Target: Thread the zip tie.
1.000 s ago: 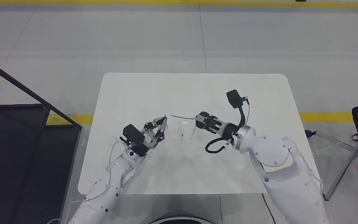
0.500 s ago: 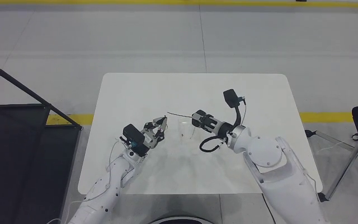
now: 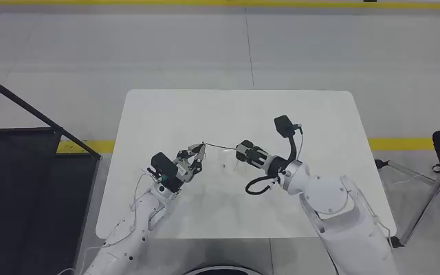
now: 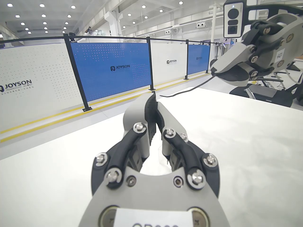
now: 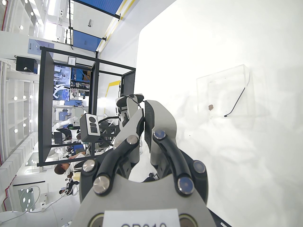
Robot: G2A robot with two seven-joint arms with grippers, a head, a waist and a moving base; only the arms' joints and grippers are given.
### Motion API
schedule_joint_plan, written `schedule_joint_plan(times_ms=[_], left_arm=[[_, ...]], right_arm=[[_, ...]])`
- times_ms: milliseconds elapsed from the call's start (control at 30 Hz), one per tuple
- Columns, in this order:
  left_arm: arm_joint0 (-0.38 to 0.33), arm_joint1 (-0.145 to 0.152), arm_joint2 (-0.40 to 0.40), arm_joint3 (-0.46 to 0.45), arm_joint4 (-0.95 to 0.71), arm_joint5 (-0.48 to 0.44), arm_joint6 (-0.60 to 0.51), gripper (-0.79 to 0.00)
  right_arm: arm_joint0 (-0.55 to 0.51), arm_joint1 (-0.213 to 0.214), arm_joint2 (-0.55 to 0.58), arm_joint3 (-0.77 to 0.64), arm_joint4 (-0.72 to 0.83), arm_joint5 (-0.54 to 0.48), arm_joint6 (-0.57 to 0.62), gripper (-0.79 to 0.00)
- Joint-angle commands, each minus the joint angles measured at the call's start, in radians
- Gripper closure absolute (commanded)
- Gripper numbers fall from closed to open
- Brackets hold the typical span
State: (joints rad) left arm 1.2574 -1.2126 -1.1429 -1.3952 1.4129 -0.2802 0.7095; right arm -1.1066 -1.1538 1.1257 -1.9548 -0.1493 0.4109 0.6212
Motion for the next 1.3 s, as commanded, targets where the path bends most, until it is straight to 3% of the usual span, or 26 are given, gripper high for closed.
schedule_joint_plan(times_ms=[0, 1267], left_arm=[[0.0, 0.0, 0.0, 0.0, 0.0, 0.0, 0.0, 0.0], [0.0, 0.0, 0.0, 0.0, 0.0, 0.0, 0.0, 0.0]], right_arm=[[-0.002, -0.001, 0.002, 0.0, 0.007, -0.005, -0.006, 0.0], [0.009, -0.013, -0.005, 0.015, 0.023, 0.006, -0.012, 0.0]])
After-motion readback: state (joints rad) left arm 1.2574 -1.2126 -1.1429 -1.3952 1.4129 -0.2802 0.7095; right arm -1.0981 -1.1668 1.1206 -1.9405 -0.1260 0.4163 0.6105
